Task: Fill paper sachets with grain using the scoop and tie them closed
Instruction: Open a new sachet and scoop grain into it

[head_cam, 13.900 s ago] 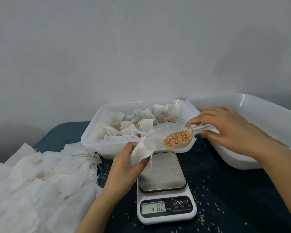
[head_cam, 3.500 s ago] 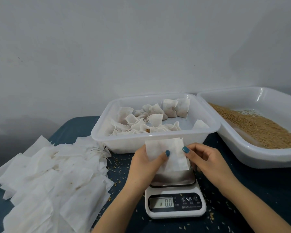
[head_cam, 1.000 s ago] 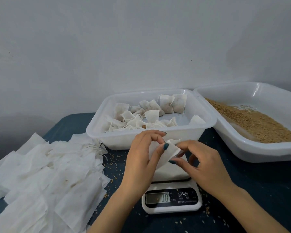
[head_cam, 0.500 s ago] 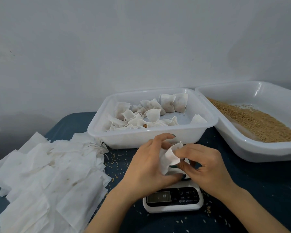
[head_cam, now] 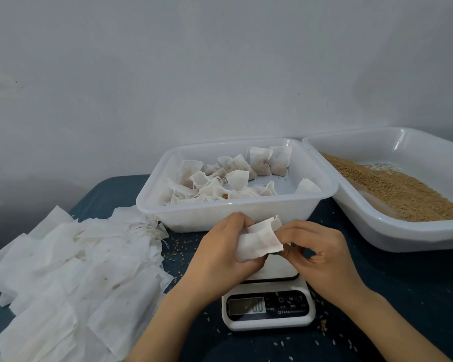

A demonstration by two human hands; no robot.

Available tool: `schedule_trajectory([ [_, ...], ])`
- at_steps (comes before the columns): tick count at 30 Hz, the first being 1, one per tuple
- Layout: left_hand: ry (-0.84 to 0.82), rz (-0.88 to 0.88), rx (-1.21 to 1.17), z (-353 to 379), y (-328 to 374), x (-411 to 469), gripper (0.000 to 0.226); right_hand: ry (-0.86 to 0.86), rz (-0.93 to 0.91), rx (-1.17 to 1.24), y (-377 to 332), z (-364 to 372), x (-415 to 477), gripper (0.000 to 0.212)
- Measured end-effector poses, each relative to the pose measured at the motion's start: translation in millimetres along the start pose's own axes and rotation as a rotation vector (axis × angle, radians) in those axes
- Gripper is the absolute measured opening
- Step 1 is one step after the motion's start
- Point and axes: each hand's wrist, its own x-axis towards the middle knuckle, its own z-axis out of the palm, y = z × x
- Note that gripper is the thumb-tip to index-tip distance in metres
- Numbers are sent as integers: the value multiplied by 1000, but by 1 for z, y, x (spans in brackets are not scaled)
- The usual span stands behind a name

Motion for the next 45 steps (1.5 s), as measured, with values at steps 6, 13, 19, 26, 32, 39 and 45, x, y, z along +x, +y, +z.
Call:
schedule_trajectory([
  [6,7,-22,-49,-1,-5,1,36,-8,41,-3,-3,0,0,8],
  [13,61,-85,-58,0,-11,3,35,28,42,-124,-4,-2,2,15],
  [19,103,-122,-77,3,-10,2,35,37,184,-358,0,-12,17,28],
  [26,95,-124,-57,5,-9,2,35,95,442,-642,38,-63,65,30],
  [32,143,-185,-195,4,-6,2,29,-380,1044,-880,92,-127,76,26],
  [39,116,-174,-212,5,-9,2,29,-567,998,-1043,105,-124,63,37],
  [45,108,-162,-225,5,-9,1,29,-462,1071,-1052,100,-124,68,32],
])
